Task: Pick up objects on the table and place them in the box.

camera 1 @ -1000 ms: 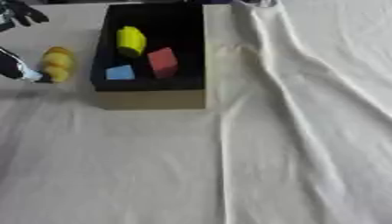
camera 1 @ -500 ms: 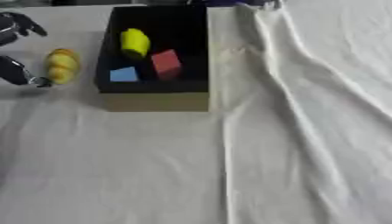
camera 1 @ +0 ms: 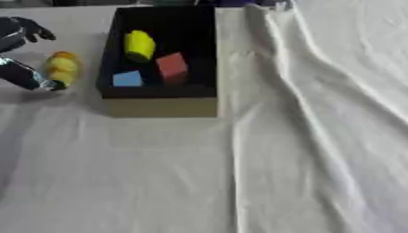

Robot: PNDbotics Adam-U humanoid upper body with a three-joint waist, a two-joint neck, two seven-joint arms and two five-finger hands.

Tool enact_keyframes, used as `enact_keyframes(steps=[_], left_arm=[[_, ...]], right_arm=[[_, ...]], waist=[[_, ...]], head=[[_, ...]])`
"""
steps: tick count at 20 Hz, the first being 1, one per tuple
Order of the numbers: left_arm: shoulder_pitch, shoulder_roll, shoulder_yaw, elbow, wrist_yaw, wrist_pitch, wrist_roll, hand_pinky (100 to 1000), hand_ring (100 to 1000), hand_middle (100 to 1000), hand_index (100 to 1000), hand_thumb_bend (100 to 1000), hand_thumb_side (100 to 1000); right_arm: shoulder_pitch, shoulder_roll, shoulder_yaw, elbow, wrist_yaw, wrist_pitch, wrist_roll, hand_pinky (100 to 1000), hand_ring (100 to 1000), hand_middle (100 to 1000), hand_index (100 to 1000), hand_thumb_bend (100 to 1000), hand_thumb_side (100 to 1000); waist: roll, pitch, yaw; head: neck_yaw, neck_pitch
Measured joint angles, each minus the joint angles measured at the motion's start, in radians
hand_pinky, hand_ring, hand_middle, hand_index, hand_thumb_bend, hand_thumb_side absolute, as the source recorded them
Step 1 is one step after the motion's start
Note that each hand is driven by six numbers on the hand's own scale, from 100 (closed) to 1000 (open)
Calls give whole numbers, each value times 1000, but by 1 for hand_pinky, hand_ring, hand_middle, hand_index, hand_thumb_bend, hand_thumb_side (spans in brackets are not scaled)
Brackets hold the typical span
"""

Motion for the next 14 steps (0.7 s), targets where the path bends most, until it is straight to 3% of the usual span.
enact_keyframes(steps=[4, 7, 14], left_arm=[[-15, -12, 0, 35, -29, 3, 1, 768, 800, 780, 849, 632, 262], [-16, -19, 0, 58, -55, 4, 2, 748, 779, 757, 832, 545, 218], [-24, -27, 0, 84, -73, 13, -12, 673, 705, 678, 774, 399, 209]], right_arm=[[0, 5, 3, 0, 0, 0, 0, 733, 659, 553, 686, 100, 722], [0, 7, 5, 0, -1, 0, 0, 733, 658, 552, 685, 100, 723], [-1, 8, 5, 0, -2, -2, -2, 734, 658, 551, 686, 100, 725]], waist=[[0, 5, -5], [0, 11, -7], [0, 22, -11]], head=[[0, -8], [0, -9], [3, -16]])
